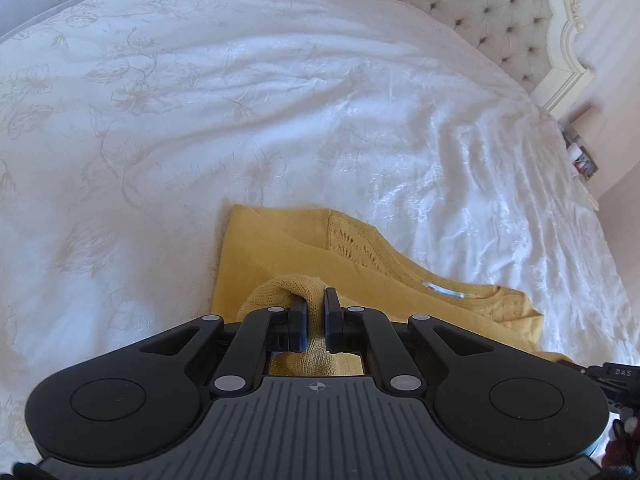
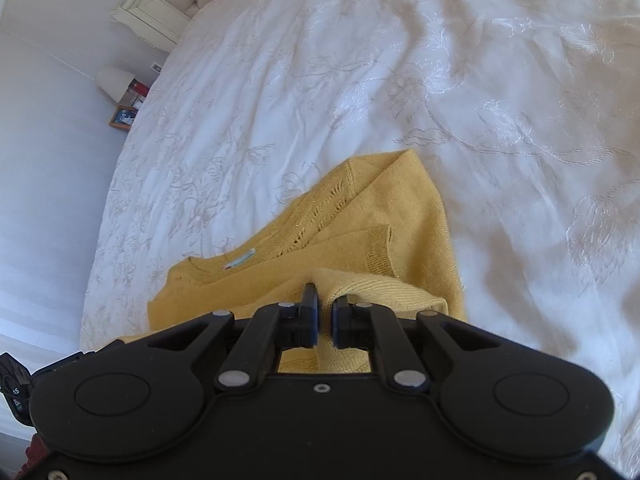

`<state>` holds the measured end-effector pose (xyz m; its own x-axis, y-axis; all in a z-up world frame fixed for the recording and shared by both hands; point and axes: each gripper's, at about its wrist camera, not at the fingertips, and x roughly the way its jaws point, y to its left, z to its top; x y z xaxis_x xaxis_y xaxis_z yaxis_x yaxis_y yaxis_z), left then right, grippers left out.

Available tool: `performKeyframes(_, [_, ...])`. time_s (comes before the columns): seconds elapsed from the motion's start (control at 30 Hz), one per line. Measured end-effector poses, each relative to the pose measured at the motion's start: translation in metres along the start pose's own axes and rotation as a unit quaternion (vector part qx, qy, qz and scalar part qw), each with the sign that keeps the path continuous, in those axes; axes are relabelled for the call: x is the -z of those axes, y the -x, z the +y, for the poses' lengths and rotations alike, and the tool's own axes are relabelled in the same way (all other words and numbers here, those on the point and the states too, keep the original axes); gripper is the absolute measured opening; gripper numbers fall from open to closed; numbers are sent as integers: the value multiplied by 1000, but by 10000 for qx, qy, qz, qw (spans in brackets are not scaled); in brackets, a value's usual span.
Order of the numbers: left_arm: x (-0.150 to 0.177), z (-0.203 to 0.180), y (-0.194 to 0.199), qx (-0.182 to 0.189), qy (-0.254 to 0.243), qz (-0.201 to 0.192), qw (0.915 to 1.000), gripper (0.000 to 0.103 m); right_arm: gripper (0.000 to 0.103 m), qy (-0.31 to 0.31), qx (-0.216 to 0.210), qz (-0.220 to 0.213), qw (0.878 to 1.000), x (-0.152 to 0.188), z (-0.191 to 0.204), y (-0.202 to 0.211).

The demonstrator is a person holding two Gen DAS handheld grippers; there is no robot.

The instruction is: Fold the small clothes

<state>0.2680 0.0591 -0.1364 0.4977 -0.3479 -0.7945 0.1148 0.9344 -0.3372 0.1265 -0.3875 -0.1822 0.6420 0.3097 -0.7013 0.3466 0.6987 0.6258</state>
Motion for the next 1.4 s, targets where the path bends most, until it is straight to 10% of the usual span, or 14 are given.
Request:
performKeyframes(0.23, [-15, 11, -36, -232, 29, 239, 9994, 12, 24, -168, 322, 74, 9993, -16, -14, -24])
performKeyframes(0.37, [-22, 18, -31, -339, 69, -20, 9994, 34, 52, -59, 470, -156, 9988, -23, -18, -15])
performKeyframes(0.63, [-17, 10, -1, -648, -425, -341, 9964, 43, 52, 1212, 919, -591, 9866, -5, 10, 15])
performKeyframes(1.07, [91, -37, -11, -361, -1583, 708, 9842, 45, 52, 2621, 969, 192, 9600, 86, 47, -11])
performKeyframes(1.4, [40, -43, -57, -296, -1536, 504, 9864, 45, 51, 2998, 1186, 86, 9466, 51, 57, -53])
